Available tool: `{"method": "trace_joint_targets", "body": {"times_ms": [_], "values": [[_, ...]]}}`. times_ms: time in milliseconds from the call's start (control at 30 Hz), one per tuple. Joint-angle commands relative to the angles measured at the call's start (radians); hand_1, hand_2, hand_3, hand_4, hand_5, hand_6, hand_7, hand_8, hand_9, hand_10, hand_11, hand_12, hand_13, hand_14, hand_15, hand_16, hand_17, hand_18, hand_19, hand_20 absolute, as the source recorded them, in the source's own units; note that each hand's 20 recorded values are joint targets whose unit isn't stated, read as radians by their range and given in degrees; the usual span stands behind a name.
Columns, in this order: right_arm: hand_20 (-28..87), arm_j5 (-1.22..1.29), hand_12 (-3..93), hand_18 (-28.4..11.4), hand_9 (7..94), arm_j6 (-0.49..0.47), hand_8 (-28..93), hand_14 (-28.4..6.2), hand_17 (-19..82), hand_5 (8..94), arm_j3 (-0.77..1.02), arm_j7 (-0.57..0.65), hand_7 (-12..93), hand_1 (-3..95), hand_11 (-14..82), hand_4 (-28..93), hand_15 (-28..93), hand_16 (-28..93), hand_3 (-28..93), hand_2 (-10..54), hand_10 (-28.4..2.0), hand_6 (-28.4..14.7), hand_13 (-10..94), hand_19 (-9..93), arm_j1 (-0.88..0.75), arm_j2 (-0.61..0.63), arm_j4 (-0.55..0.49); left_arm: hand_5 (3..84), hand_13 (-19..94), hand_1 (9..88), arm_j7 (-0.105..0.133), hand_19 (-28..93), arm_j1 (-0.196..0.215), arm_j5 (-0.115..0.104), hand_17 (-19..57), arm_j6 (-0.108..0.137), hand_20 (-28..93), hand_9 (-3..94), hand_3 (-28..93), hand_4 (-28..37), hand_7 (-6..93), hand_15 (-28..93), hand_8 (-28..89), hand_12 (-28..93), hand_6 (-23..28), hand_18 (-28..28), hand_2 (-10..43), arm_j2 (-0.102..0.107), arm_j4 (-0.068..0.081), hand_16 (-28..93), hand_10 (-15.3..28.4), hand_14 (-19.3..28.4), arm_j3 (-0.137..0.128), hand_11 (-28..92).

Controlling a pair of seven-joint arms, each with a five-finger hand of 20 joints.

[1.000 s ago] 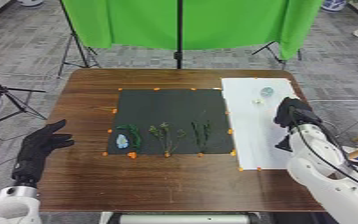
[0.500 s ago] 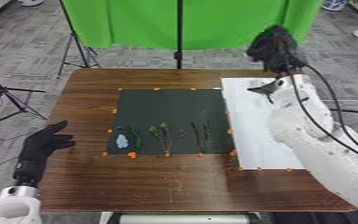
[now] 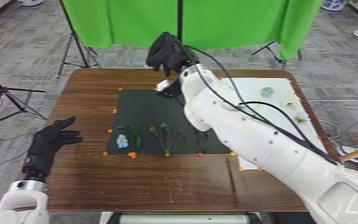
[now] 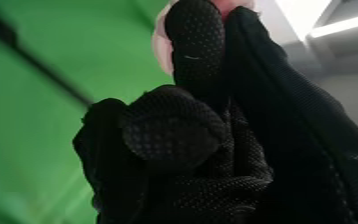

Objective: Arrange flowers

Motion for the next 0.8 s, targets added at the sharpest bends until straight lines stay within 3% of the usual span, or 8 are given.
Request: {"method": "trace_joint_targets", "body": {"times_ms": [33, 133, 167, 267, 367, 433, 800], "values": [[55, -0.053, 43.0, -12.6, 92.2, -0.108, 12, -0.3, 65, 79.3, -0.085, 0.02, 24, 61.7, 12.0, -15, 56, 39, 58, -9.5, -8.8, -2.3, 93, 93, -0.03, -0.111, 0.049, 47.6, 49, 20.7, 0.011, 28, -0.01, -0.008, 13.7, 0.017, 25, 53.6, 62, -28.3, 10.7, 35, -6, 14, 4.7, 16.3, 23.1, -0.004, 0.011, -2, 16.3, 21.5, 0.017, 27], [56, -0.064, 43.0, -12.6, 92.1, -0.139, 12, -0.3, 65, 79.0, -0.094, 0.029, 24, 61.6, 11.7, -15, 56, 39, 58, -9.5, -8.7, -2.3, 93, 93, -0.051, -0.12, 0.059, 47.6, 49, 21.5, 0.0, 29, -0.023, 0.001, 13.8, -0.002, 25, 53.7, 64, -27.9, 10.8, 35, -6, 14, 4.7, 16.4, 25.8, -0.004, 0.015, -2, 16.2, 21.4, 0.016, 27], [56, -0.061, 42.9, -12.6, 92.1, -0.139, 12, -0.3, 65, 78.8, -0.1, 0.035, 24, 61.5, 11.5, -15, 56, 38, 58, -9.5, -8.8, -2.3, 93, 93, -0.054, -0.12, 0.063, 47.6, 49, 25.1, -0.003, 29, -0.028, 0.019, 13.9, -0.001, 25, 53.8, 66, -21.4, 10.9, 35, -6, 14, 4.8, 16.4, 25.9, -0.003, 0.018, -2, 16.2, 21.4, 0.02, 27], [56, -0.058, 42.6, -12.8, 92.0, -0.157, 12, -0.3, 65, 78.7, -0.11, 0.042, 23, 61.2, 11.0, -16, 56, 38, 58, -9.5, -8.8, -2.4, 93, 93, -0.059, -0.124, 0.074, 47.3, 49, 34.0, 0.007, 28, -0.028, 0.008, 14.1, 0.005, 24, 53.9, 69, -3.8, 11.1, 35, -6, 14, 4.8, 16.0, 20.5, -0.003, 0.019, -2, 15.7, 21.1, 0.022, 28], [56, -0.064, 42.2, -13.0, 91.8, -0.166, 11, -0.2, 64, 78.5, -0.117, 0.049, 23, 61.0, 10.5, -16, 56, 38, 59, -9.5, -8.8, -2.4, 93, 93, -0.063, -0.128, 0.085, 46.8, 49, 36.2, 0.017, 28, -0.032, 0.01, 14.1, 0.028, 24, 53.9, 70, 1.6, 11.6, 35, -7, 14, 4.7, 15.9, 19.1, -0.002, 0.02, -2, 15.5, 20.7, 0.028, 28], [56, -0.071, 41.9, -13.0, 91.7, -0.169, 11, -0.3, 64, 78.4, -0.12, 0.053, 23, 60.9, 10.2, -16, 56, 38, 59, -9.5, -8.8, -2.3, 93, 93, -0.067, -0.132, 0.091, 46.7, 49, 36.6, 0.024, 28, -0.033, 0.001, 14.1, 0.045, 24, 54.0, 69, 2.2, 11.7, 35, -7, 14, 4.7, 15.9, 19.3, -0.002, 0.021, -2, 15.4, 20.7, 0.035, 28], [56, -0.092, 40.4, -12.9, 90.6, -0.158, 10, -0.4, 64, 77.7, -0.142, 0.061, 21, 59.9, 8.9, -15, 56, 38, 60, -9.5, -8.9, -2.4, 92, 93, -0.07, -0.155, 0.132, 46.5, 49, 32.6, 0.019, 27, -0.037, 0.002, 14.2, 0.033, 25, 54.2, 66, -5.8, 12.1, 36, -7, 14, 4.8, 15.6, 18.6, 0.0, 0.022, -2, 15.4, 20.6, 0.04, 29]]}}
